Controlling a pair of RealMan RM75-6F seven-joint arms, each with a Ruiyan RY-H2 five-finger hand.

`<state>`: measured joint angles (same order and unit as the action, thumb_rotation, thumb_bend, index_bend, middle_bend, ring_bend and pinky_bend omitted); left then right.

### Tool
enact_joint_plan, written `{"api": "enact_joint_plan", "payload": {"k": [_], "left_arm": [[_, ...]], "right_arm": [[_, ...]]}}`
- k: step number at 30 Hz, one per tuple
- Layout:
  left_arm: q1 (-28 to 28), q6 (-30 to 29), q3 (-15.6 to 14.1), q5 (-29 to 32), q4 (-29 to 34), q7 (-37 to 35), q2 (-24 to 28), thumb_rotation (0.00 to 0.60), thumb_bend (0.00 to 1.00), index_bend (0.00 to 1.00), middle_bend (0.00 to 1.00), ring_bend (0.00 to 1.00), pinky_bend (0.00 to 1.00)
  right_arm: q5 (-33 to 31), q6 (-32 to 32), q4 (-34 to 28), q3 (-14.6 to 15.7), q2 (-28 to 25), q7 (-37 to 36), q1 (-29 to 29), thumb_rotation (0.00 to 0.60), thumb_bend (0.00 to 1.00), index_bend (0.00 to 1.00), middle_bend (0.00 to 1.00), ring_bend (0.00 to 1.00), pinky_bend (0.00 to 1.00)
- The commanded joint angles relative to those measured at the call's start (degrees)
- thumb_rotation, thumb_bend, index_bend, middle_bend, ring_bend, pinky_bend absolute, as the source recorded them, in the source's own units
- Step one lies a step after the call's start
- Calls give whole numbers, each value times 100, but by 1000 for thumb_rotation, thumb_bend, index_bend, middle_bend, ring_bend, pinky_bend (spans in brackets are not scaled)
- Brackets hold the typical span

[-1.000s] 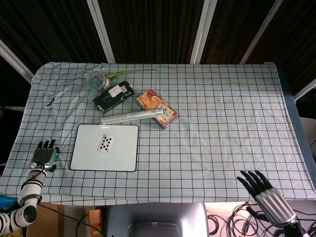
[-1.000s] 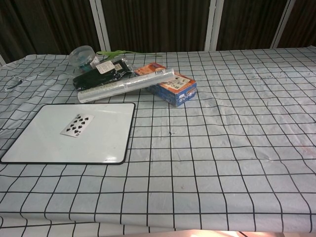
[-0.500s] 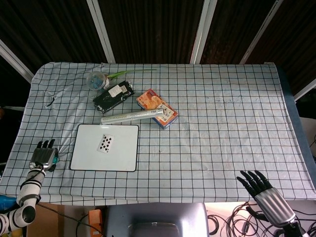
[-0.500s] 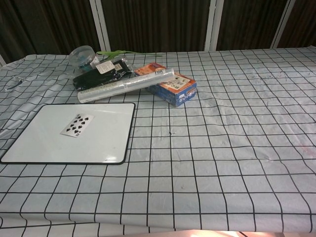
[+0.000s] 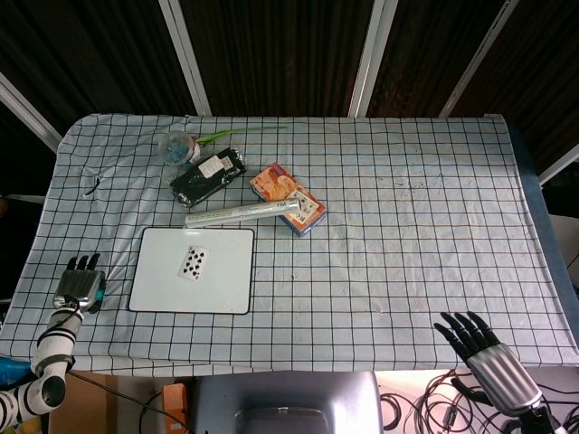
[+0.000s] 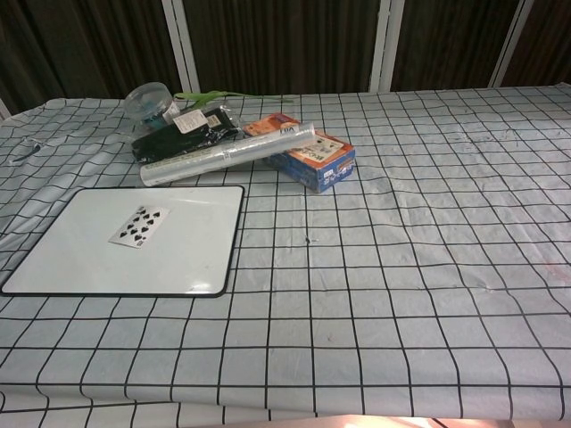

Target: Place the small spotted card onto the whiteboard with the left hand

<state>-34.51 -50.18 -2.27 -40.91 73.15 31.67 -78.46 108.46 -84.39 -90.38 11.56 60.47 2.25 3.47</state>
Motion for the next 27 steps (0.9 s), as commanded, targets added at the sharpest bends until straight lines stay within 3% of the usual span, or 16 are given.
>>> {"api": "enact_joint_plan", "payload": {"k": [1, 9, 20, 27], "left_arm": [[12, 10, 11, 10, -16, 23, -3, 600, 332, 575, 10, 0, 26], [34, -65, 61, -38, 85, 36, 63, 600, 332, 580, 13, 0, 25], [-168, -611, 567, -202, 1254, 127, 588, 600, 332, 570, 13, 0, 25], [-747, -654, 909, 54, 1756, 728, 357, 600, 332, 556, 14, 0, 25]], "right_arm": [[-1, -7, 0, -3, -1, -3, -2, 600, 171, 0, 0, 0, 0], [6, -18, 9, -1, -1, -15, -6, 600, 170, 0, 0, 0, 0], [58, 3, 9, 19, 20, 25, -1, 600, 171, 0, 0, 0, 0], [90, 88, -12, 50, 16, 50, 34, 600, 171, 0, 0, 0, 0]]}}
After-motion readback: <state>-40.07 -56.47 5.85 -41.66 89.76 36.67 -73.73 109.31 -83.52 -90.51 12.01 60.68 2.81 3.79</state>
